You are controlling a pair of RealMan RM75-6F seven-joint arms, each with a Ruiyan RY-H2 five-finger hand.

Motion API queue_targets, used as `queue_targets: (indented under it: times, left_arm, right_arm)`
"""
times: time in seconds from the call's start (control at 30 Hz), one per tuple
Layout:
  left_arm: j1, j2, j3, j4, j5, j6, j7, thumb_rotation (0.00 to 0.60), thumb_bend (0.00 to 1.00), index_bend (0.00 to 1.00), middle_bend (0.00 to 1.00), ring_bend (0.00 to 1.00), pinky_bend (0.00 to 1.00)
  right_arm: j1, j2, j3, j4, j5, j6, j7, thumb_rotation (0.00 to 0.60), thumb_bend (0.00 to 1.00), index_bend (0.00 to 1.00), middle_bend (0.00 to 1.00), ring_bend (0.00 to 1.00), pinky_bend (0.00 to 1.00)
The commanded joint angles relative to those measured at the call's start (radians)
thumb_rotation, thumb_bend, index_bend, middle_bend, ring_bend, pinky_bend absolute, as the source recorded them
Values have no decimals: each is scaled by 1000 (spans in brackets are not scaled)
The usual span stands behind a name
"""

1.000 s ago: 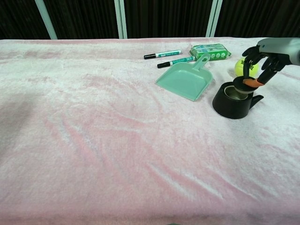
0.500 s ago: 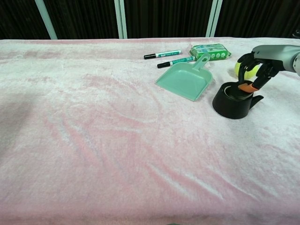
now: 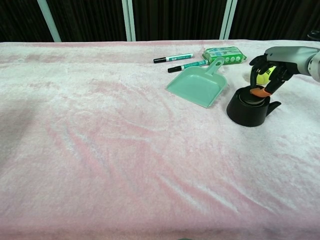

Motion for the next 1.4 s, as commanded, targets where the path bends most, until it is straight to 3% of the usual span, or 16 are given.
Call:
queue_targets:
  times: [0.03,0.9,1.07,1.2,1.4]
  left_arm:
    - [0,0,0,0,0,1,0,600,386,163,2,0,0]
    - [1,-1,-1,0,-3,3,1,600,386,163,1,0,0]
    - [1,-1,-1,-1,-5,2,3,600,386,163,1,0,0]
    - [0,0,0,-1,-5,0,5,600,386,163,1,0,0]
    - [1,0,-1,-2,-5,3,6,600,386,163,1,0,0]
  right_arm:
    - [3,-4,-5,4,3,-3,-1,600,357,608,32,143,185]
    - [2,-11,-25,38,10,-24,32,600,353,603,32,143,185]
    - [6,-1,-39,32,4,-32,22,600,308,394,30,158,184]
    - [19,10,-61,23,18,-32,-16,600,299,298,24,141,184]
    - [22,15,-52,12,30,-14,-9,600,270,160,12,116,181]
